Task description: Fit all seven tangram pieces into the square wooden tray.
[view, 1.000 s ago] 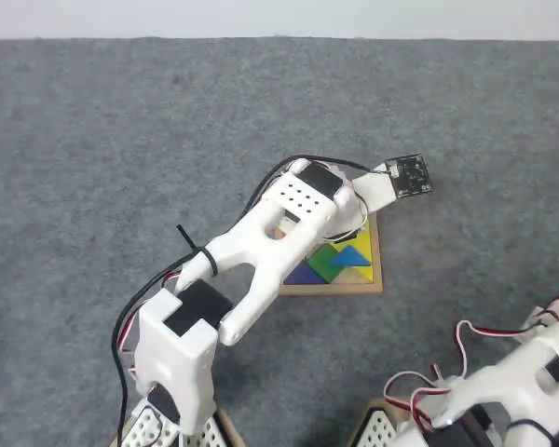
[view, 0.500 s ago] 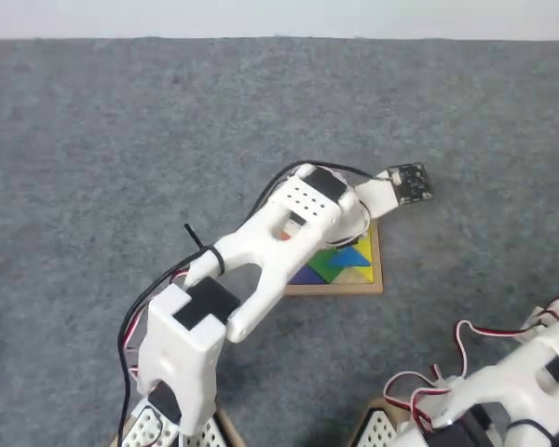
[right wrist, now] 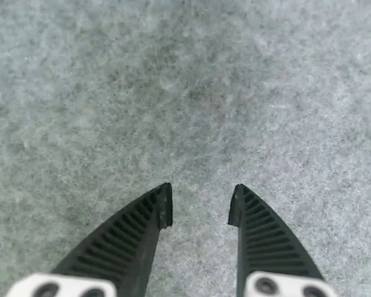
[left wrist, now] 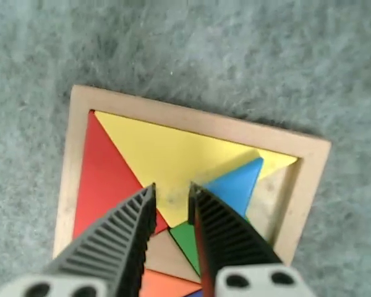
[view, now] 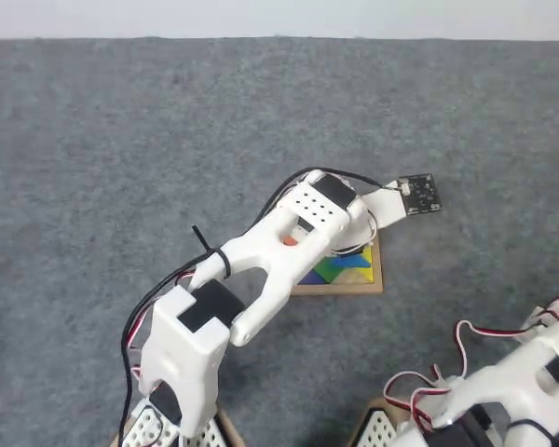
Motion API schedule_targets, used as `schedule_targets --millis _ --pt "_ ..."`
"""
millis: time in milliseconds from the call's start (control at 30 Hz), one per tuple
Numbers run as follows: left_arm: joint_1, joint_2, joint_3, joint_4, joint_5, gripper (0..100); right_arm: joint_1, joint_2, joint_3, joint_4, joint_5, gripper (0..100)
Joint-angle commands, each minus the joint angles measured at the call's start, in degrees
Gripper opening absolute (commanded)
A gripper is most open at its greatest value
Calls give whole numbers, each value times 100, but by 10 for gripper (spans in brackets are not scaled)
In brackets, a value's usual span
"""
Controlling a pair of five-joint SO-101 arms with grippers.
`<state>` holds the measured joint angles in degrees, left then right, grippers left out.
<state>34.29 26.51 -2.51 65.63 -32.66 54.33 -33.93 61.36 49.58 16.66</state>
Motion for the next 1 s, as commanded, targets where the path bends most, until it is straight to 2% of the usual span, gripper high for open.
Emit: schedule_targets --millis 0,767,967 --pt "-9 -62 127 44 62 90 -66 -180 -264 13 -62 177" --pt "334 -114 163 475 677 90 -66 -180 -264 13 -62 177" --pt "299 -114 -268 475 1064 90 -66 -180 -264 13 -62 177"
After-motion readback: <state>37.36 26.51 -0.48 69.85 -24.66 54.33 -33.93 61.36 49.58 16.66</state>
